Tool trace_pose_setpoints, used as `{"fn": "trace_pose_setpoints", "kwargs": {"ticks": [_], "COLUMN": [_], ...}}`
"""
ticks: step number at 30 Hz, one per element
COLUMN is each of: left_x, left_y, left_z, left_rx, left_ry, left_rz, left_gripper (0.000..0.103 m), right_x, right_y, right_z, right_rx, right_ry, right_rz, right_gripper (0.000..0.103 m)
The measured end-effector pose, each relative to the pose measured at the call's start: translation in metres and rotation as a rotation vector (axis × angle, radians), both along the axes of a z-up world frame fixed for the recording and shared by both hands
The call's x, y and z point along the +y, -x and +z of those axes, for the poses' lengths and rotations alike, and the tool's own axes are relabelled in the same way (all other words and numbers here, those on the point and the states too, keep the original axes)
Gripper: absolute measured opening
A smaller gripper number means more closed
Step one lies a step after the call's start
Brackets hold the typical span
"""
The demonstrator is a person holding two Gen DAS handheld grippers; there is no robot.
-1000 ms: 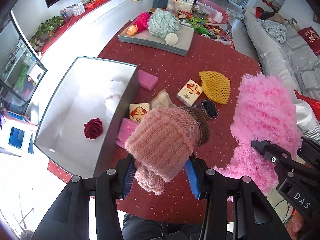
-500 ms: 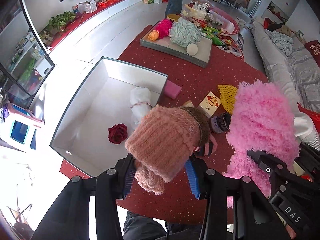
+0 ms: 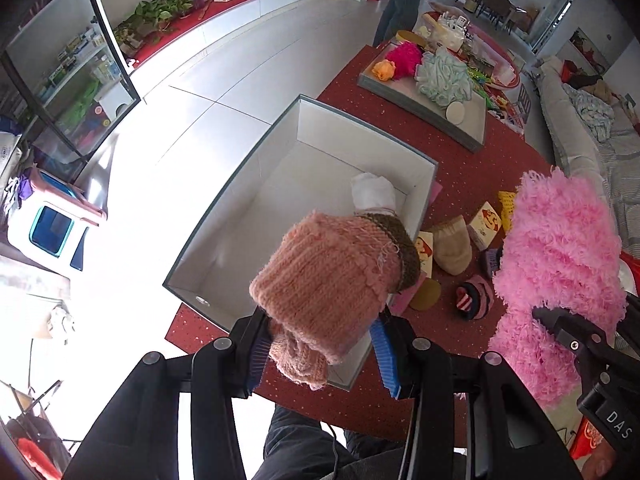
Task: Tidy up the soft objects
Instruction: 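Carry the peach cuff and pink fluffy yarn into the white box and release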
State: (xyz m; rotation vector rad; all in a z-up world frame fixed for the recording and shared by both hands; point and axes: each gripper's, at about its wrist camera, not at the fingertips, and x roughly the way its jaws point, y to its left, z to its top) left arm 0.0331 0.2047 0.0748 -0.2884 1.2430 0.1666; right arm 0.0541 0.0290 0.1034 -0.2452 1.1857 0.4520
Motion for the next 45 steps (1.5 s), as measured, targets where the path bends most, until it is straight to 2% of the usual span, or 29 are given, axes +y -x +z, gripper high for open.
{"fn": "trace_pose_setpoints", "kwargs": {"ticks": [7,18,24,28,30,31,32,33,35,38,42,45], "left_x": [0.032,0.048,0.05,0.048,0.047,0.046,0.047,0.047,0.049,0.044,0.031,0.021], "left_y": [-0.008,-0.024,-0.032,-0.041,-0.048,-0.052,-0.055,-0.058,-0.059,-0.055,-0.044,-0.042], "left_z": [-0.006,-0.032,-0.049,-0.047,-0.039,-0.035,-0.033,-0.033,-0.037,-0.052,-0.077,-0.08], "left_rx": [-0.011,0.034,0.093,0.096,0.07,0.061,0.06,0.065,0.074,0.125,0.214,0.221], "left_ry": [0.026,0.079,0.064,0.035,0.015,0.003,-0.011,-0.023,-0.019,-0.001,0.022,0.028], "left_rz": [0.017,-0.04,-0.077,-0.106,-0.122,-0.128,-0.13,-0.127,-0.118,-0.128,-0.161,-0.19], "left_gripper": [0.047,0.047,0.047,0.047,0.047,0.048,0.052,0.062,0.07,0.071,0.071,0.071], "right_x": [0.034,0.067,0.084,0.096,0.103,0.106,0.108,0.11,0.109,0.101,0.079,0.061], "right_y": [-0.007,-0.012,-0.025,-0.045,-0.055,-0.061,-0.066,-0.071,-0.077,-0.078,-0.069,-0.06], "right_z": [0.003,-0.007,-0.023,-0.021,-0.011,-0.004,0.001,0.006,0.01,0.005,-0.018,-0.032], "right_rx": [-0.001,0.032,0.09,0.082,0.051,0.032,0.021,0.013,0.003,0.017,0.088,0.123], "right_ry": [0.02,0.072,0.075,0.072,0.067,0.06,0.053,0.05,0.038,0.035,0.041,0.057], "right_rz": [0.019,0.012,0.01,-0.006,-0.01,-0.013,-0.02,-0.031,-0.053,-0.081,-0.126,-0.153], "right_gripper": [0.039,0.04,0.04,0.041,0.046,0.052,0.059,0.061,0.064,0.067,0.069,0.069]}}
